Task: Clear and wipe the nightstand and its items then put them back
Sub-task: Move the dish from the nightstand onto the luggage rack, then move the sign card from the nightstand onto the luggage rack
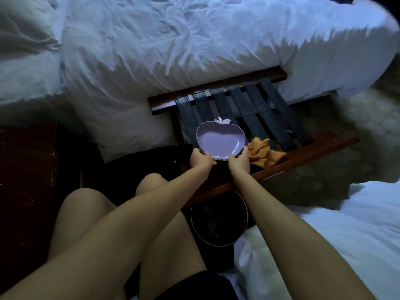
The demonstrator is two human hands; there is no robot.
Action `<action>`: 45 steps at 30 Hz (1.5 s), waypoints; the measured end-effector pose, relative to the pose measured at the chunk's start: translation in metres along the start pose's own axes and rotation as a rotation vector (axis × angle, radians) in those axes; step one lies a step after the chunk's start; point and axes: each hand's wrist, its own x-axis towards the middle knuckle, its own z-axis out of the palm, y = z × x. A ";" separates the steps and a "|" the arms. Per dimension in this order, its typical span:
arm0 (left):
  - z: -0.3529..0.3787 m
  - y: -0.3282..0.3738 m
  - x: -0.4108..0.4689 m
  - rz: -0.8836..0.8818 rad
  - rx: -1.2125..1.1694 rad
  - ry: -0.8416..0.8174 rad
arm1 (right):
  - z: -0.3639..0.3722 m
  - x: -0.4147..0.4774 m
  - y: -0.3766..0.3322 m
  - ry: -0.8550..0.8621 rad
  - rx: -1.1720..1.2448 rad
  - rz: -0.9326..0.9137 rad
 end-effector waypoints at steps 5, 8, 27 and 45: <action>-0.001 -0.002 0.008 -0.018 0.043 -0.034 | 0.002 0.003 0.001 -0.053 -0.026 -0.014; -0.005 -0.002 0.009 -0.017 0.038 -0.105 | 0.004 0.000 0.001 -0.064 -0.092 -0.010; -0.074 0.036 -0.034 0.056 -0.239 -0.162 | 0.037 -0.077 -0.047 -0.047 0.056 -0.306; -0.394 -0.017 -0.041 0.076 -0.473 0.361 | 0.258 -0.249 -0.127 -0.531 -0.075 -0.768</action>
